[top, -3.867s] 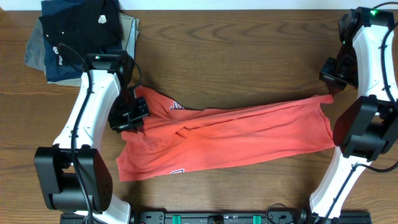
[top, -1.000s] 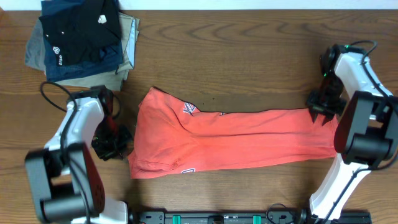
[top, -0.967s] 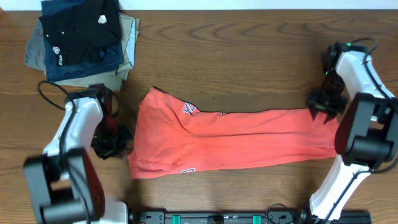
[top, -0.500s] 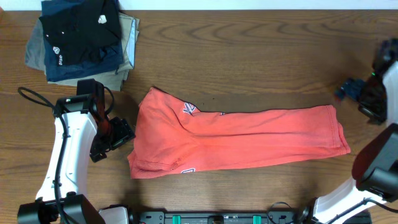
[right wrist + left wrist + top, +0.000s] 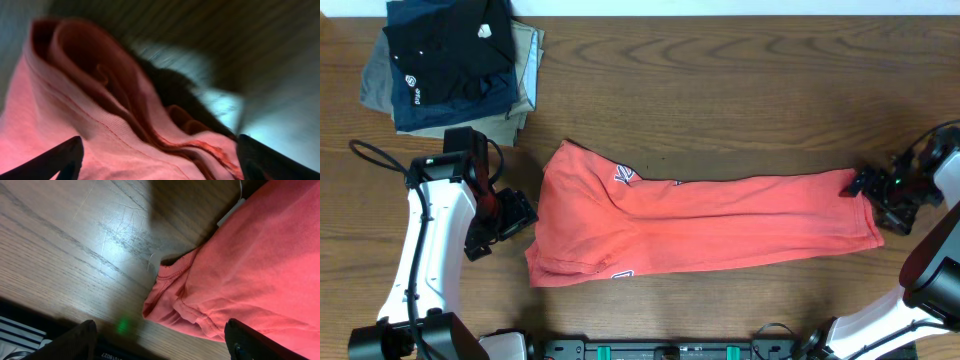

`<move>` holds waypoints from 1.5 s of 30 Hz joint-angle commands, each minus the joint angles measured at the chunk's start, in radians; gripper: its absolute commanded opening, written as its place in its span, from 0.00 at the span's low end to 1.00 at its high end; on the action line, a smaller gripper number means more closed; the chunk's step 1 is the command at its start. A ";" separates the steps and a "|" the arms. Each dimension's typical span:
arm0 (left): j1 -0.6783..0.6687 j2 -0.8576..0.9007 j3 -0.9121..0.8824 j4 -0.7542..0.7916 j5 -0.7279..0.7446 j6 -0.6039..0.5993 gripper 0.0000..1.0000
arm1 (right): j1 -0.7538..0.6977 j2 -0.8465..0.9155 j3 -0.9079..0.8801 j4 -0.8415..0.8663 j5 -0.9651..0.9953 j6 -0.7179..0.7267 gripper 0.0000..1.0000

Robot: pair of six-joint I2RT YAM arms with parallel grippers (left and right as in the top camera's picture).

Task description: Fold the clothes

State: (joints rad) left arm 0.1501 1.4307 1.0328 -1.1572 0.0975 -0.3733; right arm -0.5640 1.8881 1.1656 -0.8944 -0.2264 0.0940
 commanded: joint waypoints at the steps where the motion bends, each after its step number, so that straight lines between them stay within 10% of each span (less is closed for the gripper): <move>1: -0.001 0.001 0.011 0.003 -0.012 -0.006 0.82 | -0.004 0.003 -0.039 0.026 -0.096 -0.097 0.99; 7: -0.001 0.001 0.011 0.010 -0.012 -0.006 0.82 | 0.031 0.003 -0.110 0.063 -0.124 -0.134 0.86; 11: -0.001 0.001 0.011 0.010 -0.012 -0.006 0.83 | 0.038 0.003 -0.116 0.059 -0.121 -0.133 0.33; 16: -0.001 0.001 0.011 0.010 -0.012 -0.006 0.83 | 0.039 0.002 -0.111 0.037 -0.121 -0.132 0.01; 33: -0.001 0.001 0.011 0.010 -0.004 -0.006 0.83 | 0.097 -0.216 0.073 -0.243 -0.067 -0.013 0.01; 45: -0.001 0.001 0.011 0.007 0.003 -0.006 0.84 | 0.449 -0.253 0.066 -0.259 -0.074 -0.011 0.01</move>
State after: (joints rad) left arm 0.1501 1.4307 1.0328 -1.1450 0.1013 -0.3733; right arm -0.1814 1.6447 1.2278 -1.1587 -0.2916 0.0685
